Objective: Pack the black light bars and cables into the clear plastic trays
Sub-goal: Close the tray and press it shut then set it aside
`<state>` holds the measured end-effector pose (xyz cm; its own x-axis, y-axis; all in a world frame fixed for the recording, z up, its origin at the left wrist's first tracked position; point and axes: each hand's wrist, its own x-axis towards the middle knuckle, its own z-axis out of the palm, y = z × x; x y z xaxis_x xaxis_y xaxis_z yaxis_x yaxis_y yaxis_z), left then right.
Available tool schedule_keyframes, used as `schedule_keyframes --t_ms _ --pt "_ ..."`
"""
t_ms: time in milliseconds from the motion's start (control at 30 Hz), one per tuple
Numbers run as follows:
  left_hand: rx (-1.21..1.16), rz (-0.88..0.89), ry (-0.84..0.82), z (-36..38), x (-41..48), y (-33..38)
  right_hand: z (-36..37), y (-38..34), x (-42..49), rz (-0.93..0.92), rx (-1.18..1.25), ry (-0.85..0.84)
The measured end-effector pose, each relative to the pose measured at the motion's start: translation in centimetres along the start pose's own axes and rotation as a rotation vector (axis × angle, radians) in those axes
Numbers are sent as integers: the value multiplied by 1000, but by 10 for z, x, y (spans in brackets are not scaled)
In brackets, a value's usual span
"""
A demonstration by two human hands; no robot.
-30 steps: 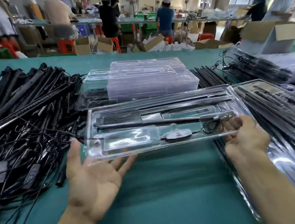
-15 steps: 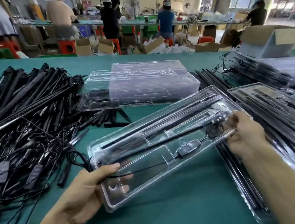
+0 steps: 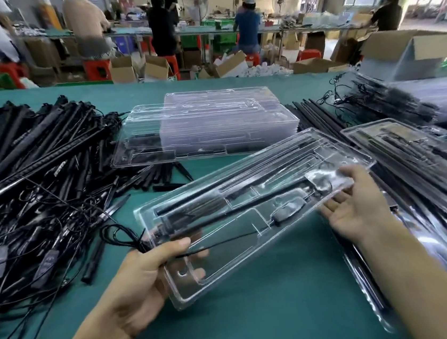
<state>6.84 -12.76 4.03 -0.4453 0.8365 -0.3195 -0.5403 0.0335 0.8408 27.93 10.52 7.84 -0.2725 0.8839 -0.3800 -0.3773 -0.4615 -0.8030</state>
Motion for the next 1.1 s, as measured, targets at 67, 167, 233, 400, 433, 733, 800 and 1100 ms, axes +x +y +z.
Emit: schedule_keyframes --t_ms 67,167,233,400,433,733,800,1100 --pt "26 18 -8 -4 -2 0 -5 -7 2 -12 -19 -4" --pt "44 42 -5 -12 -1 4 -12 -13 5 1 -33 -16" --pt "36 54 35 -15 3 9 -16 -14 6 6 -31 -11" --pt "-180 53 149 -25 12 16 -26 -9 7 19 -179 -74" --pt "-234 54 143 -26 12 16 -27 -7 7 23 -199 -74" --pt "-580 145 83 -6 26 2 -16 11 4 10 -159 -21" --pt "-534 127 24 5 30 -1 -14 17 0 18 -184 -71" --pt "-327 26 296 56 49 -24 -9 37 -17 90 -354 -332"
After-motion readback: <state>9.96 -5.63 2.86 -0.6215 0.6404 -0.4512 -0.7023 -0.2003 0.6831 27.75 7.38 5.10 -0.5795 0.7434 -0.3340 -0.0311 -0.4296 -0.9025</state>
